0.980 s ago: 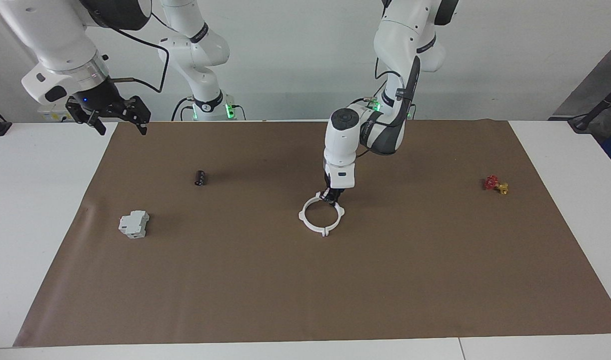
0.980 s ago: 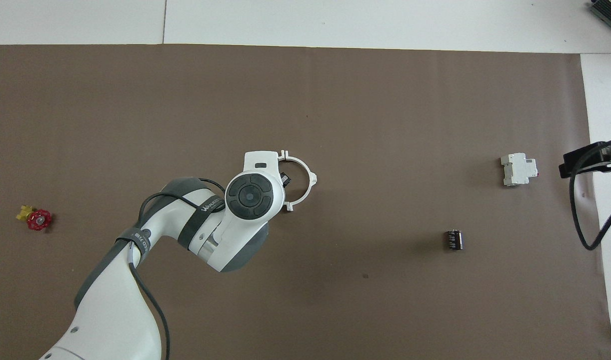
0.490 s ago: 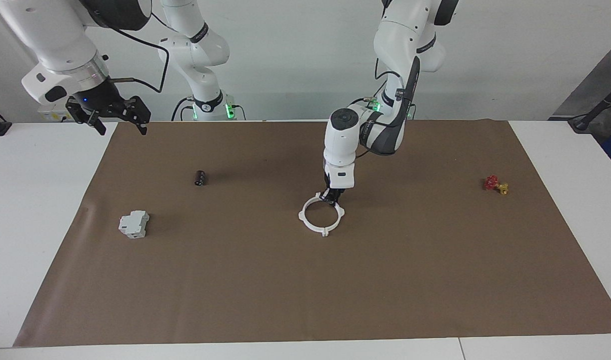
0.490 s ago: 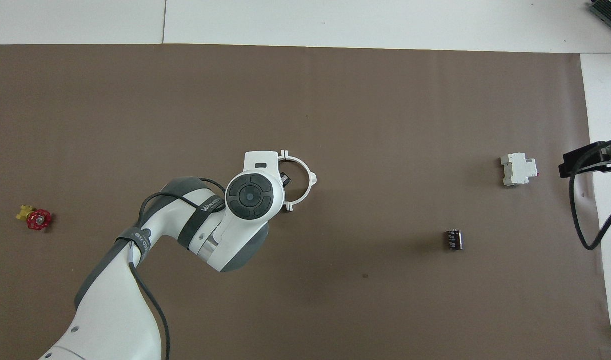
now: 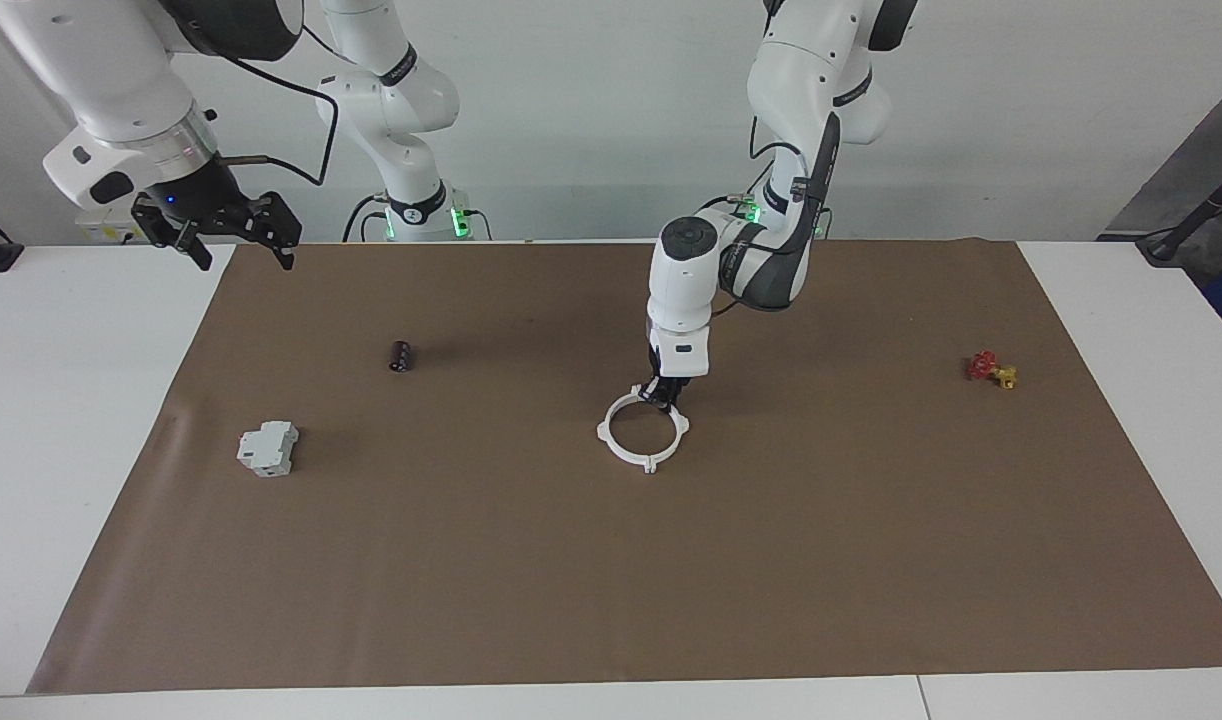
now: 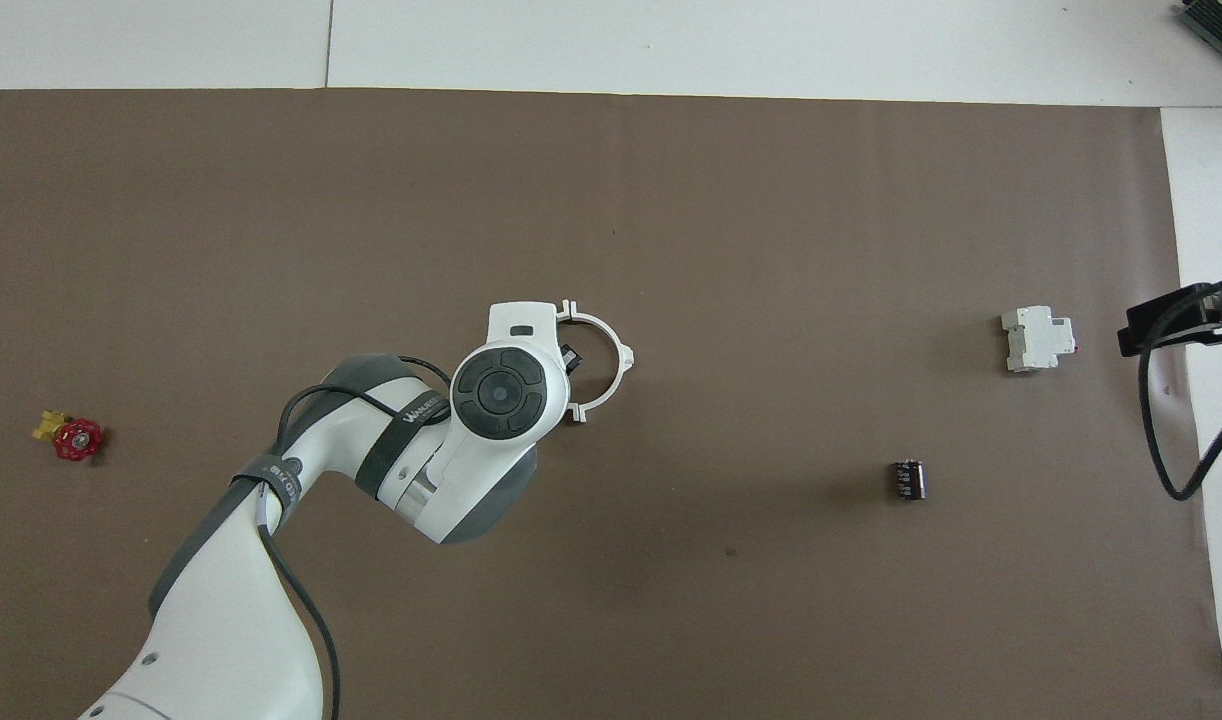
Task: Assemble drain pipe with both arms
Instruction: 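Press the half-ring ends together with the left gripper to close the ring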
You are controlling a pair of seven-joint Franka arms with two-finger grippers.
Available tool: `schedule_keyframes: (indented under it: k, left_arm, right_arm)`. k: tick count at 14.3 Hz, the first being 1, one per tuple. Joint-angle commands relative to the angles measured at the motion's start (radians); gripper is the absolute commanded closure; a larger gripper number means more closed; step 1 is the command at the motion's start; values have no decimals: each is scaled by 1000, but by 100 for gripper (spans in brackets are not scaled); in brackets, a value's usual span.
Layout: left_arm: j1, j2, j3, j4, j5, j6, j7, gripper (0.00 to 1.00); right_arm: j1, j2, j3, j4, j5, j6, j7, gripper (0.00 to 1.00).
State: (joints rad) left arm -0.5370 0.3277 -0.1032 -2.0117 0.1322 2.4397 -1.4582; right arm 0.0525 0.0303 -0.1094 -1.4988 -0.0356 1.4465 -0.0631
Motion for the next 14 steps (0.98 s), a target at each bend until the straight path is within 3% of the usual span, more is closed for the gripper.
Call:
schedule_keyframes:
  k: [1, 10, 14]
  left_arm:
    - [-15, 11, 16, 10, 23, 9, -19, 0]
    - [-3, 10, 17, 13, 27, -20, -8, 0]
    - [40, -31, 22, 57, 89, -177, 91, 0]
  right_arm:
    - [-3, -26, 1, -35, 19, 26, -4, 0]
    - [-3, -26, 1, -35, 19, 25, -4, 0]
    - [-3, -26, 1, -34, 19, 25, -4, 0]
